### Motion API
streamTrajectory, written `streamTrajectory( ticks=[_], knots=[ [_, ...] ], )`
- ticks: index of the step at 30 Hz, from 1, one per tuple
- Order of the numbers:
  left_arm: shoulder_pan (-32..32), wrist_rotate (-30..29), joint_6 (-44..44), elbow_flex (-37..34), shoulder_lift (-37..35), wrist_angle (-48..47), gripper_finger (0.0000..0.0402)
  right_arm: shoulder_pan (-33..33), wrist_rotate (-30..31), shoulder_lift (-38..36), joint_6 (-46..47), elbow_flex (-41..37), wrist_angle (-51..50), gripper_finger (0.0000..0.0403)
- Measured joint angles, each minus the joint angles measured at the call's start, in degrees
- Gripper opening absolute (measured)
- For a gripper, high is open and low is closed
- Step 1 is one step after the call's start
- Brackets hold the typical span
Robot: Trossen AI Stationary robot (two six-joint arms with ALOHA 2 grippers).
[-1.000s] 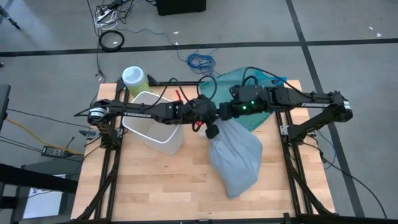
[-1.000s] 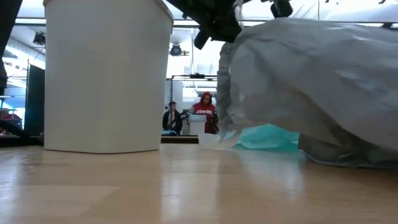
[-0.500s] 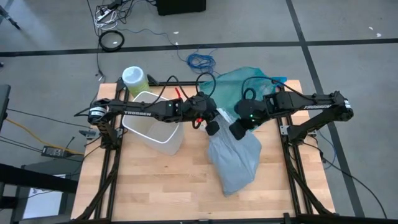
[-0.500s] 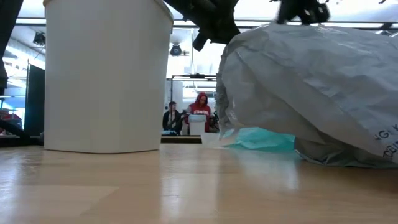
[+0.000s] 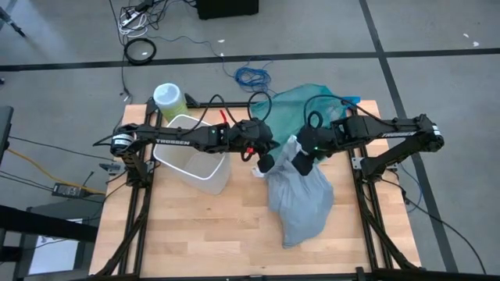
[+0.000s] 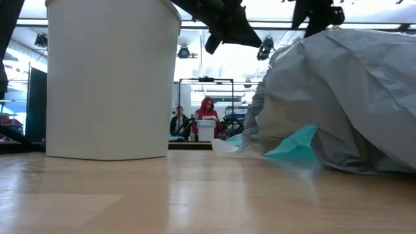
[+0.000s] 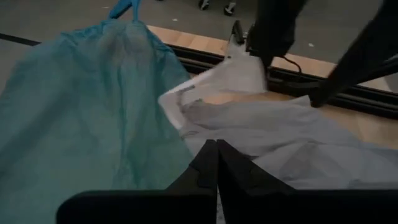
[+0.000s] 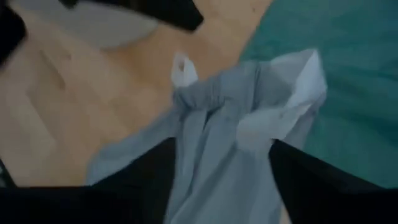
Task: Place trash/remove bag and relplace
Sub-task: Close the light blue trash bag, then put the new dark blue trash bag into the trash bin
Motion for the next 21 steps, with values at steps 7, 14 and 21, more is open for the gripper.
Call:
streamTrajectory(
  ticks=[7,14,21],
  knots=[
    [0.0,3.3,-0.1,0.0,0.0,-1.4,0.0007,0.2,-1.3,-0.1,13.2,-0.3,-24.0,0.0308],
    [0.2,10.1,-3.7,0.0,-0.9,-2.6,0.0007,-3.3,17.5,-3.6,29.3,-3.8,-17.9,0.0285],
    [0.5,15.4,-9.1,0.1,-6.7,-1.0,0.0007,-15.4,27.1,-3.9,48.5,-5.2,-22.3,0.0252]
  ],
)
